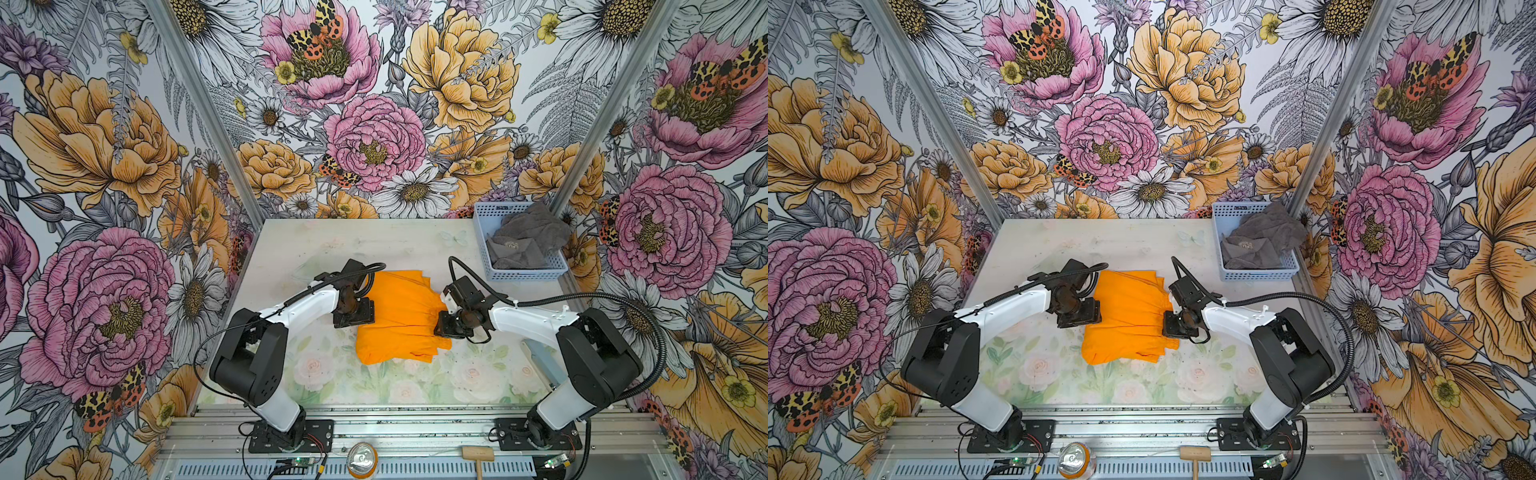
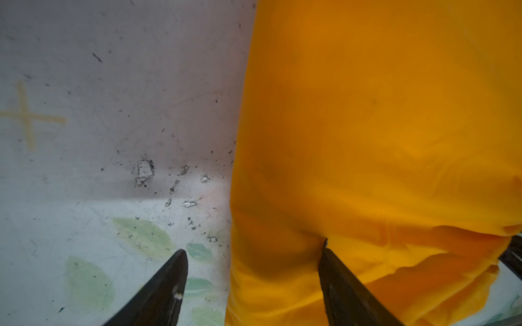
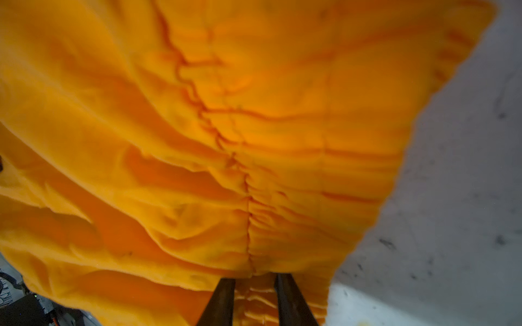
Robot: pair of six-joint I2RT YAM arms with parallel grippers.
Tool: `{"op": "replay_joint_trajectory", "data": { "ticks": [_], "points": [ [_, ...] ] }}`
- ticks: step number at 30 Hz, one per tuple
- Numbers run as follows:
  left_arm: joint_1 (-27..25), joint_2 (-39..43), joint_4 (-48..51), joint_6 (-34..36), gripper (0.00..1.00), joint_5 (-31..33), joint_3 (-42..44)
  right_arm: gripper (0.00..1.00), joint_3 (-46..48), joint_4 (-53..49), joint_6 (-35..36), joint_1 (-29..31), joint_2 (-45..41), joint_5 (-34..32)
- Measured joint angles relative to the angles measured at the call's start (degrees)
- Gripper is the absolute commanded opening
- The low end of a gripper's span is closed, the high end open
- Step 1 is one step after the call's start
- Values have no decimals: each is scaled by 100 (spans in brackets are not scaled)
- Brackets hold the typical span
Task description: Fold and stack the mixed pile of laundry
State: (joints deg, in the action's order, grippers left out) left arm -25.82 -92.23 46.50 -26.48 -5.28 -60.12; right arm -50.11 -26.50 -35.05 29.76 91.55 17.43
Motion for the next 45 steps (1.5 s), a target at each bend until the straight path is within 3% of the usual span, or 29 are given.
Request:
{"op": "replay_joint_trajectory", "data": {
  "ticks": [9, 25, 33, 39, 45],
  "points": [
    [20, 0, -90, 4, 75, -17, 26, 31, -815, -192, 197, -476, 48, -4],
    [24, -393, -603, 7, 74, -170, 98, 30, -2020, -317, 479, -686, 1735, -367],
    [22, -468, -732, 2, 72, -286, 254, 30, -2636, -387, 859, -697, 2179, -350],
    [7, -321, -763, -42, 73, -435, 389, 37, -3386, -621, 1379, -697, 2586, -258],
    [87, 129, -470, 122, 77, -380, 20, 45, -3475, -1073, 1456, -660, 2177, -216]
  ]
}}
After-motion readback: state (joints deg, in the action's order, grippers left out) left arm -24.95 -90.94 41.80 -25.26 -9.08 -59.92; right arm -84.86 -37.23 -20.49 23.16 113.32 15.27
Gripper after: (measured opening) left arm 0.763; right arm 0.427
